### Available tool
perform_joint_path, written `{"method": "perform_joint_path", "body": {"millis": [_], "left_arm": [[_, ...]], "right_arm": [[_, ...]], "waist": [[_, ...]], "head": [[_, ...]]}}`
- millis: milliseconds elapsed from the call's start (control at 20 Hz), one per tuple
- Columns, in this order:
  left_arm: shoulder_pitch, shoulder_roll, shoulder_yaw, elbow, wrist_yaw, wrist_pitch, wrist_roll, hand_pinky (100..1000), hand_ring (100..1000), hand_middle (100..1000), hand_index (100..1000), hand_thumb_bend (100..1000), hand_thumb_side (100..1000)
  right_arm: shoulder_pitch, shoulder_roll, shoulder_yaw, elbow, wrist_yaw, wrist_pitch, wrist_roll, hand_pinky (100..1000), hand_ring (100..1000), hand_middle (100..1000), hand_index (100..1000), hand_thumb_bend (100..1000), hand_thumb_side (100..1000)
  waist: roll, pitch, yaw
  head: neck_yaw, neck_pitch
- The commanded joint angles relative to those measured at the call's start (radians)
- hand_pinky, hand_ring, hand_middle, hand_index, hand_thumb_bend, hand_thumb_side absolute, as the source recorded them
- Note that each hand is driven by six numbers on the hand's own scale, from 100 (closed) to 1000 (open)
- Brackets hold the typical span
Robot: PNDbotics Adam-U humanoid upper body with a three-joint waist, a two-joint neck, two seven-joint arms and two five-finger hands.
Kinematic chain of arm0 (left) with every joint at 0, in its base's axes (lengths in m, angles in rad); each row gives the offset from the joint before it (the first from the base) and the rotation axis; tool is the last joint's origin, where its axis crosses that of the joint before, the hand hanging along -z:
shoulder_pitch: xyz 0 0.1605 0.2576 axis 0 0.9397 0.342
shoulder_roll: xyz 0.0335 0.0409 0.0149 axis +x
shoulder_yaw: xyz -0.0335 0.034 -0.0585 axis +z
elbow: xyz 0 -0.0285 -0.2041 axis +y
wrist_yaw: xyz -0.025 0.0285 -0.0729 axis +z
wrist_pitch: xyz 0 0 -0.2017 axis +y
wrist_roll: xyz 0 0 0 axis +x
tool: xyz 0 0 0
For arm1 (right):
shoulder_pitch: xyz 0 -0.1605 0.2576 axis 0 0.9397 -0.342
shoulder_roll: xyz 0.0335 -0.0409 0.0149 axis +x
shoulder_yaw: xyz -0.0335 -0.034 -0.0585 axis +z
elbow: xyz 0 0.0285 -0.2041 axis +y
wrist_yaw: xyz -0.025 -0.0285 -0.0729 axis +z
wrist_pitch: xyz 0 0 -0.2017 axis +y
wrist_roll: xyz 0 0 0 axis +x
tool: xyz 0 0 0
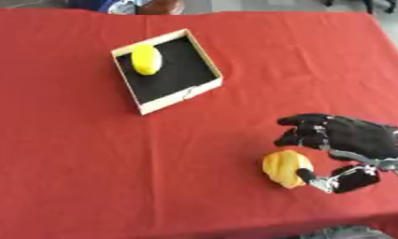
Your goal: Pick up objects on the table and place them in the box.
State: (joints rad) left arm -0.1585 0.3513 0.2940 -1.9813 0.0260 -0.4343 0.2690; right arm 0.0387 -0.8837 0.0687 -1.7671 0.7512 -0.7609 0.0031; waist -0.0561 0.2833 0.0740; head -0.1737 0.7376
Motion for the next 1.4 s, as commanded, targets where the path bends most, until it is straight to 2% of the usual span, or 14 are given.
{"method": "perform_joint_path", "body": {"millis": [50, 350, 500, 650, 750, 900, 1100, 1150, 1200, 1250, 1300, 1400], "left_arm": [[-0.011, 0.014, 0.005, -0.019, 0.004, 0.000, -0.007, 905, 767, 818, 880, 167, 757], [-0.014, 0.012, 0.003, -0.019, 0.006, -0.001, -0.010, 905, 767, 818, 878, 167, 757], [-0.015, 0.011, 0.004, -0.019, 0.007, 0.000, -0.011, 906, 767, 818, 878, 167, 757], [-0.015, 0.010, 0.003, -0.019, 0.007, 0.002, -0.013, 906, 766, 819, 878, 167, 758], [-0.015, 0.009, 0.004, -0.019, 0.007, 0.003, -0.013, 906, 766, 818, 878, 168, 758], [-0.015, 0.008, 0.003, -0.019, 0.008, 0.003, -0.014, 906, 765, 818, 878, 168, 758], [-0.017, 0.006, 0.002, -0.019, 0.010, 0.004, -0.015, 906, 764, 818, 878, 169, 758], [-0.017, 0.005, 0.002, -0.019, 0.010, 0.004, -0.016, 906, 764, 818, 878, 169, 758], [-0.018, 0.005, 0.002, -0.019, 0.010, 0.004, -0.016, 906, 763, 818, 878, 169, 758], [-0.018, 0.004, 0.003, -0.019, 0.011, 0.005, -0.015, 906, 763, 818, 878, 169, 758], [-0.018, 0.004, 0.002, -0.019, 0.011, 0.005, -0.016, 906, 763, 818, 878, 169, 758], [-0.018, 0.003, 0.002, -0.019, 0.012, 0.005, -0.016, 906, 761, 819, 878, 169, 758]], "right_arm": [[-0.005, -0.010, -0.008, 0.002, 0.033, 0.019, -0.010, 944, 1000, 785, 960, 100, 417], [0.004, 0.003, -0.005, 0.030, 0.086, 0.028, 0.023, 962, 1000, 819, 975, 100, 551], [0.009, 0.002, -0.005, 0.041, 0.080, 0.014, 0.048, 966, 1000, 817, 976, 100, 510], [0.008, 0.001, -0.008, 0.045, 0.061, 0.003, 0.071, 967, 1000, 815, 974, 100, 415], [0.005, 0.004, -0.012, 0.046, 0.054, 0.004, 0.086, 965, 1000, 813, 975, 100, 423], [-0.001, 0.009, -0.014, 0.045, 0.051, 0.015, 0.103, 962, 1000, 804, 971, 100, 386], [-0.024, 0.015, -0.014, 0.038, 0.050, 0.033, 0.103, 947, 1000, 734, 920, 100, 283], [-0.031, 0.016, -0.012, 0.036, 0.048, 0.036, 0.100, 938, 1000, 675, 882, 100, 229], [-0.040, 0.018, -0.010, 0.034, 0.045, 0.038, 0.095, 933, 1000, 613, 834, 100, 246], [-0.046, 0.020, -0.009, 0.032, 0.042, 0.038, 0.091, 933, 1000, 613, 834, 100, 246], [-0.052, 0.023, -0.007, 0.028, 0.034, 0.036, 0.082, 910, 964, 519, 735, 100, 208], [-0.060, 0.028, -0.006, 0.023, 0.011, 0.034, 0.053, 885, 914, 473, 662, 100, 165]], "waist": [[0.004, -0.011, 0.000], [0.007, -0.007, 0.004], [0.007, -0.006, 0.004], [0.006, -0.006, 0.004], [0.006, -0.006, 0.004], [0.006, -0.005, 0.006], [0.005, -0.004, 0.009], [0.005, -0.004, 0.010], [0.005, -0.003, 0.012], [0.005, -0.003, 0.013], [0.005, -0.003, 0.014], [0.005, -0.001, 0.015]], "head": [[-0.005, -0.009], [-0.006, -0.010], [-0.005, -0.011], [-0.007, -0.012], [-0.008, -0.014], [-0.008, -0.014], [-0.011, -0.012], [-0.012, -0.012], [-0.013, -0.011], [-0.013, -0.010], [-0.014, -0.010], [-0.013, -0.009]]}}
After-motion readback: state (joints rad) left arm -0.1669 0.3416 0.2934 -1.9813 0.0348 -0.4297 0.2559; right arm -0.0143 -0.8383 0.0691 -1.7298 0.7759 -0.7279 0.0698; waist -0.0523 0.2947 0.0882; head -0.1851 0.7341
